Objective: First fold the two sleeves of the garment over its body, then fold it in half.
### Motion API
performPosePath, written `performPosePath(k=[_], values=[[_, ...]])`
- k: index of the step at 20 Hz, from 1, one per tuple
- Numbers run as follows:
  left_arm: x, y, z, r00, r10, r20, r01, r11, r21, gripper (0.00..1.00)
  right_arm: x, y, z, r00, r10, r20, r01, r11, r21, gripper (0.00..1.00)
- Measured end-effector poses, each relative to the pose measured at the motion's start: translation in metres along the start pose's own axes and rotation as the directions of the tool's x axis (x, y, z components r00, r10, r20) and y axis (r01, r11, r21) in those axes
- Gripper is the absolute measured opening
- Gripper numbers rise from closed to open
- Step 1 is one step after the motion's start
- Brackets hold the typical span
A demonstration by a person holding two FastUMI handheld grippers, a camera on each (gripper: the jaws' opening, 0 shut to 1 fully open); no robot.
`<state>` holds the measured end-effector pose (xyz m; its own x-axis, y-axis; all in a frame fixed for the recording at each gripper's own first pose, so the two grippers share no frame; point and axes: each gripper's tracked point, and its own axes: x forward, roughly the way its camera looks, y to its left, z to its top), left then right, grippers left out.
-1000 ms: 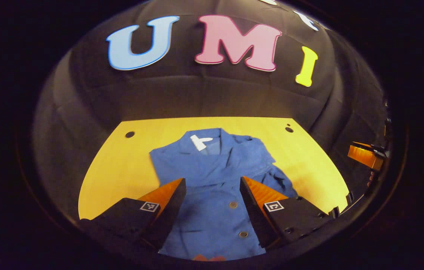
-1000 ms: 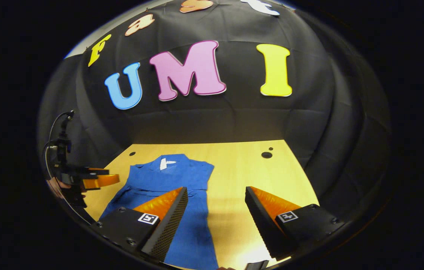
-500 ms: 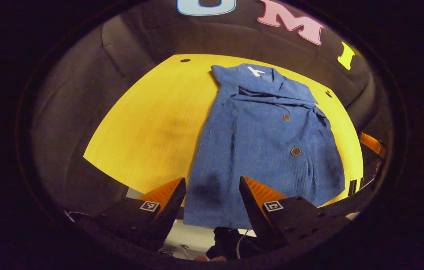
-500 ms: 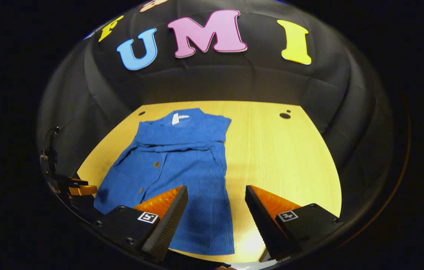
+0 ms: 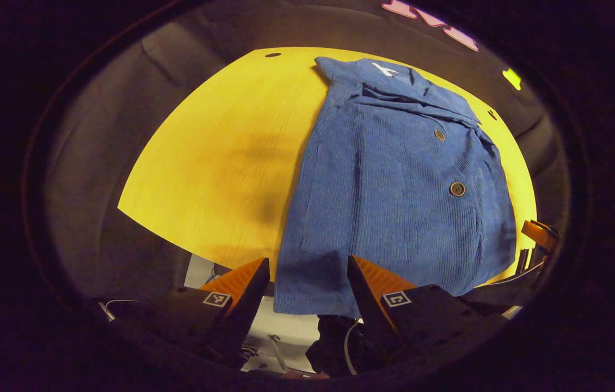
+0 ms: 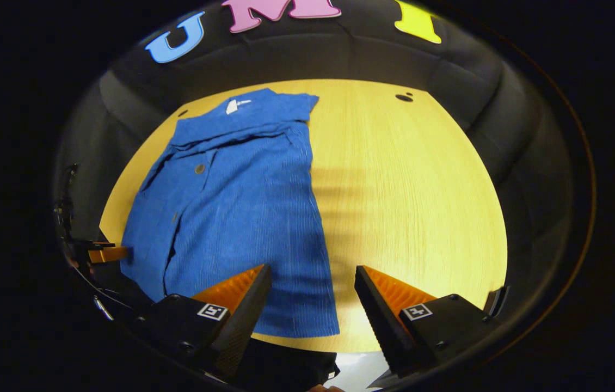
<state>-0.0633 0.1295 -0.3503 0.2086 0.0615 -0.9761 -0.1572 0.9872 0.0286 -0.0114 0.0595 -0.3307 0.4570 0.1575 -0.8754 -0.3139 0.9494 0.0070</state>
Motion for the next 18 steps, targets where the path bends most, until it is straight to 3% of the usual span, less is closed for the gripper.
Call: performPosePath(k=[5,18], values=[[0.002,0.006,-0.009,0.997,0.037,-0.061,-0.035,0.999,0.037,0.84,0.006,0.001,-0.024,0.995,-0.004,-0.100,0.004,1.000,-0.003,0.99],[0.012,0.004,-0.018,0.985,-0.018,-0.174,0.015,1.000,-0.017,0.85,0.018,0.016,-0.046,0.977,-0.017,-0.212,0.002,0.998,-0.069,0.99]])
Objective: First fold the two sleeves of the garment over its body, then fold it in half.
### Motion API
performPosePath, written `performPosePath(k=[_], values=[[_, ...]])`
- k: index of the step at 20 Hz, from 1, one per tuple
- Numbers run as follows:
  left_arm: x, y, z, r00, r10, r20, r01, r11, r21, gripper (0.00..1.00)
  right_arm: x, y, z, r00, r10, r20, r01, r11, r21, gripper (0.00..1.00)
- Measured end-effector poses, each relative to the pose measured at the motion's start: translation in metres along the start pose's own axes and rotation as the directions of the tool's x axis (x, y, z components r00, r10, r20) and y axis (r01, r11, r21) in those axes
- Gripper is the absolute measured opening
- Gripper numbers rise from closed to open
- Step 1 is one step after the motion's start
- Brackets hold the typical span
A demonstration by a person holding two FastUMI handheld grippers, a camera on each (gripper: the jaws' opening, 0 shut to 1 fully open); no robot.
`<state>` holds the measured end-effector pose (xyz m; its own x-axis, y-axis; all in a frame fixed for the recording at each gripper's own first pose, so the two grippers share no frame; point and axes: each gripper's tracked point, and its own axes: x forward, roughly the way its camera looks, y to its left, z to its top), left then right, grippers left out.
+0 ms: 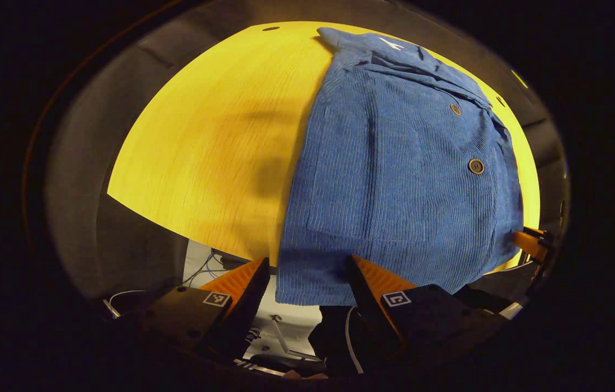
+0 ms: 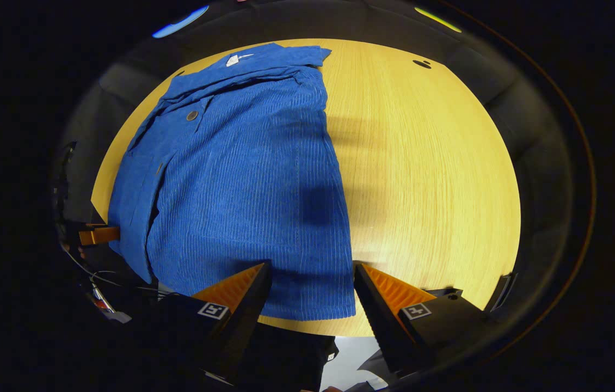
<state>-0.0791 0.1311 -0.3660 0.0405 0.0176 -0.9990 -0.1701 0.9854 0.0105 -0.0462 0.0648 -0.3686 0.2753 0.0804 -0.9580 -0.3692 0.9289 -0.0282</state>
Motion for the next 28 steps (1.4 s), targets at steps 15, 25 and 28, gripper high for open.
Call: performPosePath(k=[15,25,28], values=[[-0.007,-0.024,0.000,0.997,-0.058,-0.047,0.063,0.992,0.112,0.04,0.000,0.007,0.006,0.999,0.053,-0.007,-0.052,0.995,0.088,0.05],[-0.116,-0.049,0.065,0.942,-0.241,0.234,0.213,0.967,0.138,0.04,-0.082,0.036,0.095,0.963,0.125,0.240,-0.129,0.992,0.001,0.05],[-0.145,-0.055,0.096,0.907,-0.248,0.340,0.203,0.966,0.163,0.04,-0.114,0.040,0.148,0.919,0.130,0.373,-0.116,0.991,-0.062,0.05]])
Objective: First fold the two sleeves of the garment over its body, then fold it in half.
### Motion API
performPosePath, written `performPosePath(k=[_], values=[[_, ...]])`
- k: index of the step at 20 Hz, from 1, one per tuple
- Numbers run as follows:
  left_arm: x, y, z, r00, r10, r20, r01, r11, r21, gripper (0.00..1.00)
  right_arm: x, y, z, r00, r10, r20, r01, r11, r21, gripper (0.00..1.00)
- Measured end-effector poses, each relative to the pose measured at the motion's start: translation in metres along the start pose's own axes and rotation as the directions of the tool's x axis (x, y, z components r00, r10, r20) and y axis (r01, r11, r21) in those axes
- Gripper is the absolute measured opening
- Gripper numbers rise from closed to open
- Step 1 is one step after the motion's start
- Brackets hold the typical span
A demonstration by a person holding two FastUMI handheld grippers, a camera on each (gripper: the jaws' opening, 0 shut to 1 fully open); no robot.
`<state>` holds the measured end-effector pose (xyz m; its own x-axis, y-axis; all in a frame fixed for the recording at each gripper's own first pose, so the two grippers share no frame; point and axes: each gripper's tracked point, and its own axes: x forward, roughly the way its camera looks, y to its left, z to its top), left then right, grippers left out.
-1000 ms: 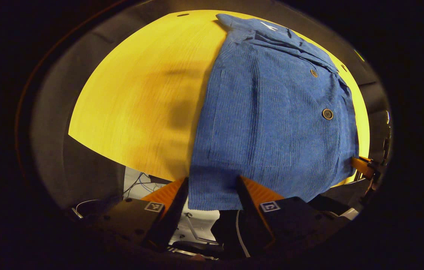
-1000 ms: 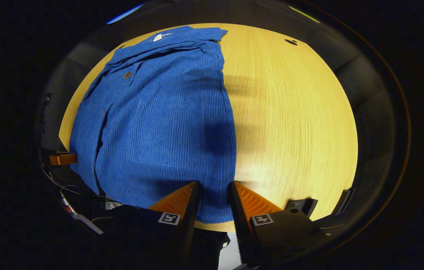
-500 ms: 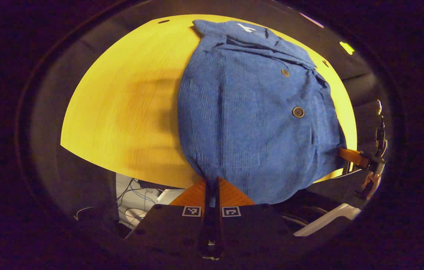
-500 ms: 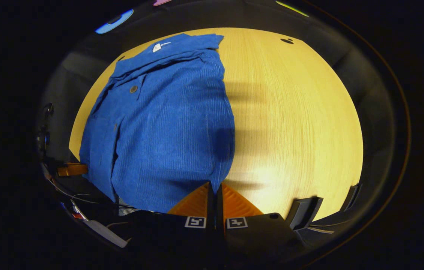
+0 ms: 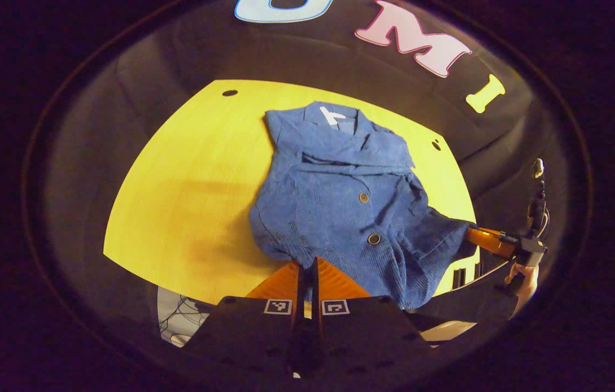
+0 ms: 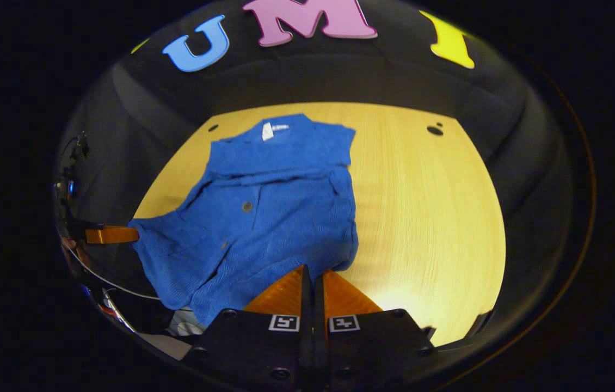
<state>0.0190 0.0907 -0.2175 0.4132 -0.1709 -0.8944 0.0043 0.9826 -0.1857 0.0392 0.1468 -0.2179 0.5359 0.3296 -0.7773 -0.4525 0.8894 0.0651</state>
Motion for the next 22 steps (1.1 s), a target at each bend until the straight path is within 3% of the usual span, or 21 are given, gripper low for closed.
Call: performPosePath(k=[3,7,11,14,15,18,21,22], values=[[-0.007,-0.002,0.039,0.995,0.020,0.101,-0.024,0.999,0.035,0.04,-0.003,0.005,0.058,0.991,0.007,0.132,0.000,0.999,-0.054,0.05],[-0.014,-0.011,0.099,0.976,0.014,0.218,-0.028,0.998,0.058,0.04,0.008,0.007,0.119,0.975,0.019,0.221,-0.001,0.997,-0.082,0.05],[-0.005,-0.006,0.164,0.967,-0.015,0.255,0.015,1.000,0.002,0.04,0.025,-0.002,0.180,0.962,-0.008,0.274,0.031,0.996,-0.081,0.05],[0.000,0.019,0.221,0.959,0.045,0.279,-0.032,0.998,-0.051,0.04,0.035,-0.006,0.238,0.939,-0.038,0.342,0.068,0.995,-0.077,0.05],[0.006,0.028,0.240,0.958,0.061,0.279,-0.046,0.997,-0.061,0.04,0.043,-0.009,0.258,0.927,-0.048,0.371,0.086,0.993,-0.085,0.05],[0.036,0.054,0.278,0.969,0.081,0.235,-0.054,0.992,-0.118,0.03,0.091,-0.022,0.299,0.928,-0.088,0.362,0.125,0.989,-0.079,0.05],[0.096,0.071,0.290,0.987,0.126,0.099,-0.115,0.987,-0.110,0.04,0.176,-0.043,0.302,0.963,-0.119,0.242,0.134,0.990,-0.046,0.04],[0.116,0.070,0.294,0.990,0.127,0.054,-0.120,0.987,-0.109,0.04,0.197,-0.048,0.295,0.970,-0.126,0.209,0.137,0.990,-0.039,0.00]])
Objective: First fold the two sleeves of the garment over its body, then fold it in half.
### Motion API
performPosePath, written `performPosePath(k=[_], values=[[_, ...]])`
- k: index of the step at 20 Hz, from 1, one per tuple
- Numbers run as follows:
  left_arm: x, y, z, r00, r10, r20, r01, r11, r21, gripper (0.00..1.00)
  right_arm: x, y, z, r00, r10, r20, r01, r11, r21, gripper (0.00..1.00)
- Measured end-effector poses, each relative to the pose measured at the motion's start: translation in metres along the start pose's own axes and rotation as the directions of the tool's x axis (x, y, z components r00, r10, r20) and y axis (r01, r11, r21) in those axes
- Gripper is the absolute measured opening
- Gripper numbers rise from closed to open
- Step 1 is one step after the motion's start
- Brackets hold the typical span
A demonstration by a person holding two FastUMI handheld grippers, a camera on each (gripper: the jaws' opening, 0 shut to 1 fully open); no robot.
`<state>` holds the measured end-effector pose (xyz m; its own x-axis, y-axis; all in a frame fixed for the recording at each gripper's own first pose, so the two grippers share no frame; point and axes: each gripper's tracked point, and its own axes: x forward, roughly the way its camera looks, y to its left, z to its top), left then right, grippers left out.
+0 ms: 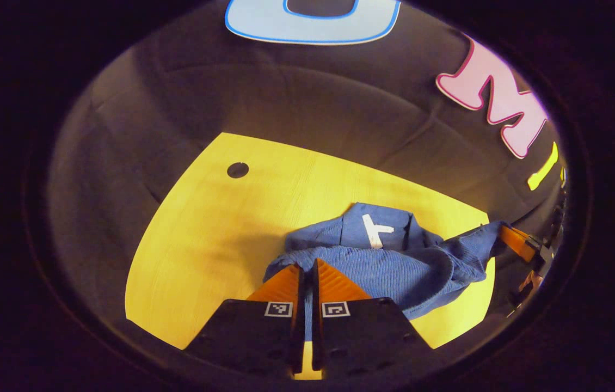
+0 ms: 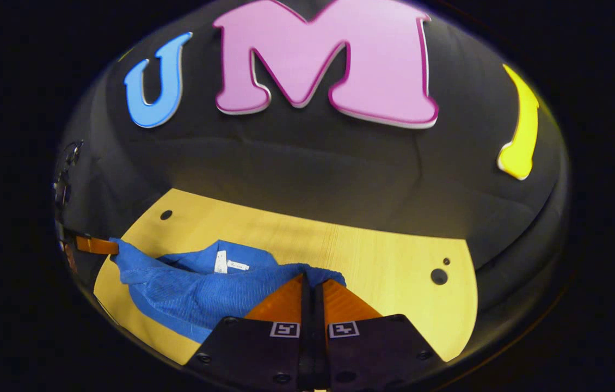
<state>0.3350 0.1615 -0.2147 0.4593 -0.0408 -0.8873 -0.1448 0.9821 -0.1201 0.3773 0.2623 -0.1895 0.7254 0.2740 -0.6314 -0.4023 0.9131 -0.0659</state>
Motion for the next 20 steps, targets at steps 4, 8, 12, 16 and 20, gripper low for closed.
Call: performPosePath(k=[4,8,12,16,20], values=[[0.039,0.014,0.011,0.998,0.051,-0.026,-0.050,0.999,0.010,0.04,0.054,-0.008,-0.028,0.997,-0.015,-0.075,0.014,1.000,-0.005,0.06],[0.058,0.013,0.038,0.998,0.026,0.057,-0.025,1.000,-0.009,0.04,0.069,-0.024,-0.003,0.998,-0.059,0.017,0.059,0.998,0.040,0.40],[0.063,0.011,0.045,0.996,0.034,0.080,-0.037,0.999,0.040,0.05,0.065,-0.022,0.011,0.995,-0.053,0.083,0.051,0.998,0.020,0.68],[0.069,0.027,0.037,0.993,0.120,-0.004,-0.119,0.990,0.081,0.39,0.053,-0.004,0.015,0.994,-0.006,0.110,0.007,1.000,-0.012,0.78],[0.055,0.022,0.037,0.992,0.122,0.041,-0.125,0.990,0.069,0.68,0.036,0.019,0.017,0.990,0.035,0.140,-0.026,0.997,-0.069,0.79]])
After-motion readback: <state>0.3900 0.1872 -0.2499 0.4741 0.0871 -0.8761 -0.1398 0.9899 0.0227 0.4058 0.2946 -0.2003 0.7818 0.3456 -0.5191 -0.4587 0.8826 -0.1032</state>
